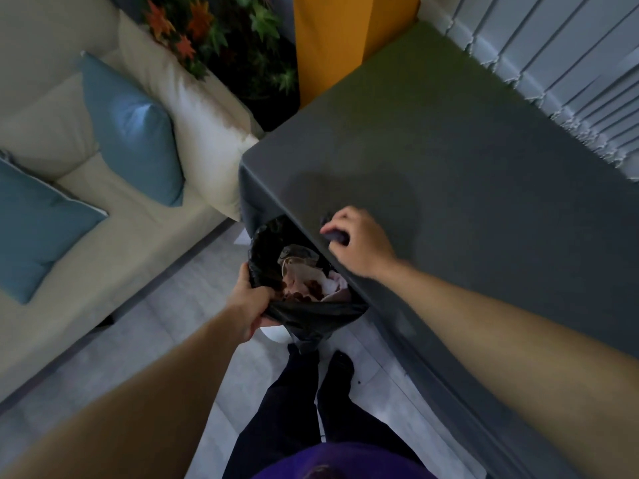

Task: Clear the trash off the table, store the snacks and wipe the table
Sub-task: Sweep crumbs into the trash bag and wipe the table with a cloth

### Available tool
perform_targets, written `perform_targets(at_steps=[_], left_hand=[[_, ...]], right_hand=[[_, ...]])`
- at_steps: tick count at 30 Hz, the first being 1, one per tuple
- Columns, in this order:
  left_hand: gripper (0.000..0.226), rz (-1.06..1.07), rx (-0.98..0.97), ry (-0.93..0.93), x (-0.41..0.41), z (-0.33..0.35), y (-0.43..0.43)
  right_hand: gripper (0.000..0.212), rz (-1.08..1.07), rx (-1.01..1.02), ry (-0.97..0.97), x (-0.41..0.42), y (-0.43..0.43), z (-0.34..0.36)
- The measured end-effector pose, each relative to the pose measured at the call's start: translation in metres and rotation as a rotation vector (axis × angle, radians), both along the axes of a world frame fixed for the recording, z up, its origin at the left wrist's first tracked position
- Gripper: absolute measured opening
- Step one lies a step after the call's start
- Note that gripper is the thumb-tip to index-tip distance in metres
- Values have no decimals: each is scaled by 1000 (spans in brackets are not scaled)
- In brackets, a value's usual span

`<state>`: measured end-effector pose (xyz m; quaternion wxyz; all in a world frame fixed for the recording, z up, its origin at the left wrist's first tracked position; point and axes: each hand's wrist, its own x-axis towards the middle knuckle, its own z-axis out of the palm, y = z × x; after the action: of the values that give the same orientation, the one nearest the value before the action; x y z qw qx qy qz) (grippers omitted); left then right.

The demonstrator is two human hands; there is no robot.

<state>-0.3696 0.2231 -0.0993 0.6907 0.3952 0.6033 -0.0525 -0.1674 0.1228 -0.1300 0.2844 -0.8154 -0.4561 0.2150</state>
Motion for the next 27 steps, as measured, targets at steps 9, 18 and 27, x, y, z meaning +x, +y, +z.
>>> perform_targets(at_steps=[9, 18, 27], left_hand=[[66, -89, -40, -44, 6, -5, -46], [68, -238, -42, -26, 14, -6, -102], [76, -337, -53, -6, 19, -9, -139]], right_hand=[[41, -543, -75, -173, 39, -85, -2], [22, -148, 108, -76, 2, -149, 6], [34, -360, -15, -98, -8, -207, -5]])
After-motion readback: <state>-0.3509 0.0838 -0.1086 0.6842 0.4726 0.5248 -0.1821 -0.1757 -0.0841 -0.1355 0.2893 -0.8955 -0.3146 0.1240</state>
